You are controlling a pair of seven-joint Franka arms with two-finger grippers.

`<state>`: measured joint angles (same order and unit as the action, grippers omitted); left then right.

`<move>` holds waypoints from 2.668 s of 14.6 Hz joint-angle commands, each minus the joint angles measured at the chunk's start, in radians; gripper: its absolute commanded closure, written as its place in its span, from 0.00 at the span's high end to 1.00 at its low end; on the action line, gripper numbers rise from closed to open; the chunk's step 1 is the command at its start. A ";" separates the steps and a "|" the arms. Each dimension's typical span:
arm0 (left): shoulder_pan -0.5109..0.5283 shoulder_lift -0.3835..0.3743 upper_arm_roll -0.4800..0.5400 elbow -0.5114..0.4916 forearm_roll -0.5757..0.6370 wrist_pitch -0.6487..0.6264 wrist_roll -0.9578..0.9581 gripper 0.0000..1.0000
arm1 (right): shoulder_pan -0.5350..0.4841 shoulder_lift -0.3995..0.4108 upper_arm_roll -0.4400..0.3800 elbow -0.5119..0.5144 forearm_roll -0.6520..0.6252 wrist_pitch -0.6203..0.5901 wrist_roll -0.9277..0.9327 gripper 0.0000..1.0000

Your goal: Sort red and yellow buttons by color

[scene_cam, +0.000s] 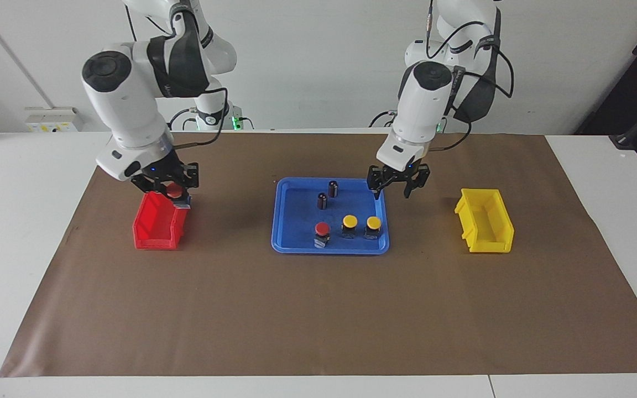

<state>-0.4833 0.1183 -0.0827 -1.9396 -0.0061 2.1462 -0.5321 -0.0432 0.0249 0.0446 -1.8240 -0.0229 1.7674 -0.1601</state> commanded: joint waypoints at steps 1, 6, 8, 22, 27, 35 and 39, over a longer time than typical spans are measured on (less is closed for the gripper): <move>-0.011 0.047 0.018 -0.036 -0.005 0.093 -0.002 0.71 | -0.086 -0.092 0.015 -0.242 0.023 0.177 -0.117 0.20; -0.012 0.096 0.018 -0.036 -0.002 0.130 -0.003 0.70 | -0.110 -0.160 0.009 -0.452 0.024 0.375 -0.168 0.20; -0.024 0.113 0.020 -0.038 -0.002 0.147 -0.003 0.70 | -0.136 -0.148 0.009 -0.471 0.024 0.409 -0.193 0.21; -0.002 0.060 0.032 0.123 0.011 -0.144 -0.003 0.01 | -0.133 -0.114 0.009 -0.580 0.024 0.567 -0.188 0.75; 0.276 -0.043 0.035 0.113 0.025 -0.258 0.393 0.01 | -0.046 -0.051 0.018 -0.243 0.024 0.263 -0.124 0.91; 0.508 -0.169 0.035 -0.158 0.024 -0.099 0.580 0.01 | 0.465 0.413 0.020 0.473 0.000 0.093 0.699 1.00; 0.506 -0.193 0.035 -0.292 0.025 0.017 0.543 0.01 | 0.551 0.498 0.021 0.453 -0.063 0.245 0.852 1.00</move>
<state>0.0218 -0.0237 -0.0441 -2.1393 0.0098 2.1112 0.0368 0.5051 0.4881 0.0679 -1.3809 -0.0621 1.9691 0.6562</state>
